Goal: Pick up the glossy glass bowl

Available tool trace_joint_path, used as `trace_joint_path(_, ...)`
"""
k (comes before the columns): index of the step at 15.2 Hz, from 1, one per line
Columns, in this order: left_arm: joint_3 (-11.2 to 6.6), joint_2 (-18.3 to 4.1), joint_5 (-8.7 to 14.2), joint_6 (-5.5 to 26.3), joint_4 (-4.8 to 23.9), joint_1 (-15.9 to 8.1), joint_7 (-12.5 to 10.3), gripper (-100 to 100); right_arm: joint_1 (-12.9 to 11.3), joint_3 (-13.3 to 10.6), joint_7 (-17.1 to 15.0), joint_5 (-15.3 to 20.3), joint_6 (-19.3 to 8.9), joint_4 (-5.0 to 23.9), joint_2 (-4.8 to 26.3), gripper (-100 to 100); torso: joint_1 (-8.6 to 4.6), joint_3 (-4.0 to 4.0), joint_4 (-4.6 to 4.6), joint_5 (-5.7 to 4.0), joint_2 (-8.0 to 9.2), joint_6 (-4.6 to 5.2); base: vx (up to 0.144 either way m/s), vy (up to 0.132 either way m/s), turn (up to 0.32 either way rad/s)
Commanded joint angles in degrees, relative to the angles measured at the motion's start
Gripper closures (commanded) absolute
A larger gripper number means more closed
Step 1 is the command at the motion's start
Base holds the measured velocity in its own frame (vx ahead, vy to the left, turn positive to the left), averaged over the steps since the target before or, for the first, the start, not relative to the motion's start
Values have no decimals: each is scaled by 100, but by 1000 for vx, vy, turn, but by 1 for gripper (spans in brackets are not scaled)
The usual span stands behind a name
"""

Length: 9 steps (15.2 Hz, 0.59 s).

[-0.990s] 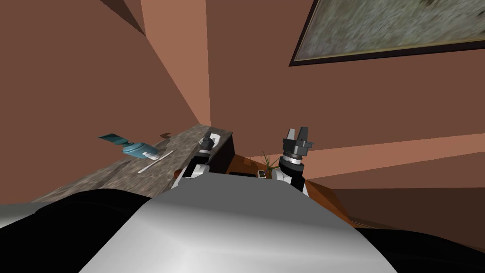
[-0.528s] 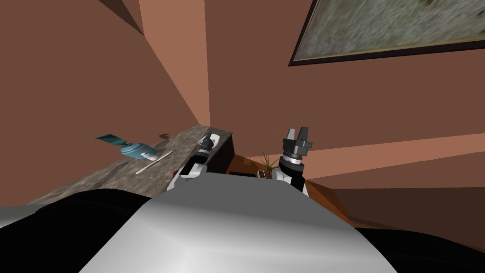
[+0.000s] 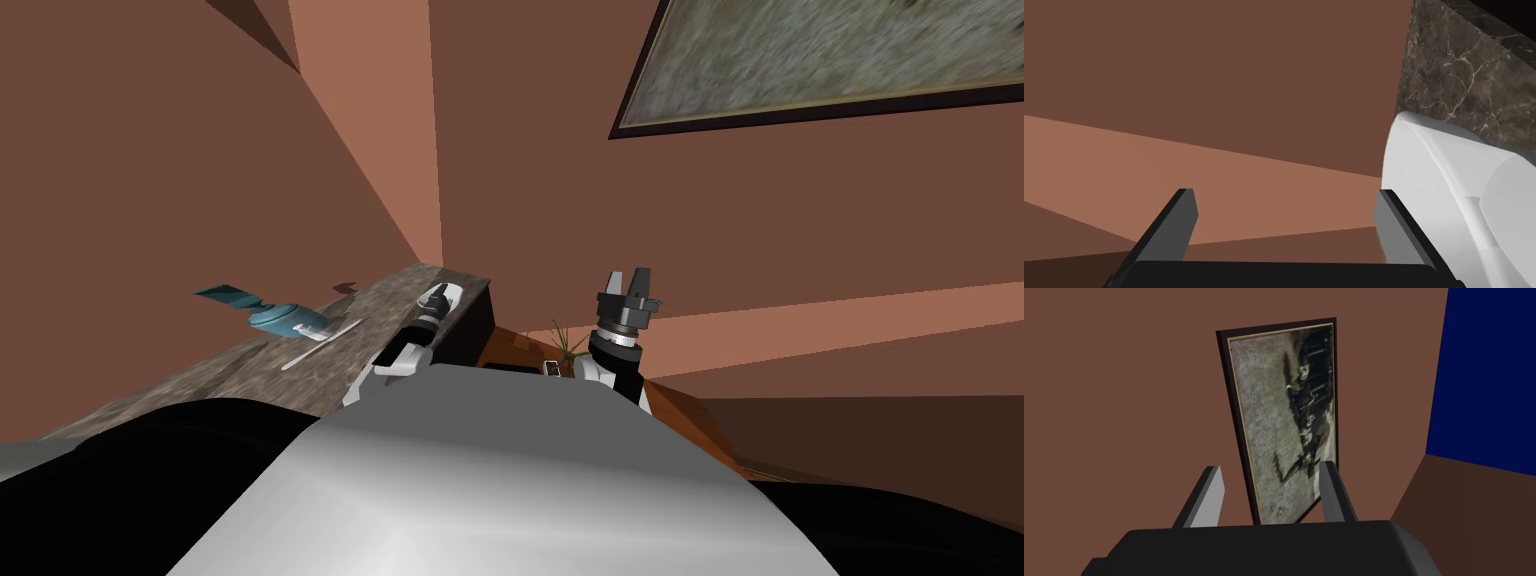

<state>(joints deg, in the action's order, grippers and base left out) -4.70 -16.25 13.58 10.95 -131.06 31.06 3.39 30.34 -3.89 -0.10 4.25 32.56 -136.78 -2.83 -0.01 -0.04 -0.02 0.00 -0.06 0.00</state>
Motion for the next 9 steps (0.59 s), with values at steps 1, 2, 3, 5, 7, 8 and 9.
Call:
trace_joint_path(1, -94, -123, 144, 286, -24, 5, -44, -100, 0, 0, 0, 0, 0, 0, 0, 0, 0, 0, 0, 0, 0, 0, 17, -3, -9)
trace_joint_path(2, -94, -123, 144, 412, -24, 5, -44, -100, 0, 0, 0, 0, 0, 0, 0, 0, 0, 0, 0, 0, -1, 0, 19, -3, -10)
trace_joint_path(3, -94, -123, 144, 500, -24, 5, -44, -100, 0, 0, 0, 0, 0, 0, 0, 0, 0, -1, 0, 0, -2, 0, 15, -2, -3)
trace_joint_path(5, -176, -216, 265, 775, -71, 11, -76, -100, 0, 0, 0, 0, 0, 0, 0, 0, 1, -1, 0, 0, -2, 0, 23, -3, -8)
trace_joint_path(7, -176, -216, 265, 896, -71, 11, -76, -100, 0, 0, 0, 0, 0, 0, 0, 0, 1, -1, -1, 0, -2, 0, 13, 0, 0)
trace_joint_path(8, -260, -307, 387, 1095, -119, 17, -109, -100, 0, 0, 0, 0, 0, 0, 0, 0, 1, 0, 0, 0, 0, 0, 14, 0, -8)
trace_joint_path(9, -260, -307, 387, 1189, -119, 17, -109, -100, 0, 0, 0, 0, 0, 0, 0, 0, 2, 0, 0, 0, 0, 0, 20, 1, -10)
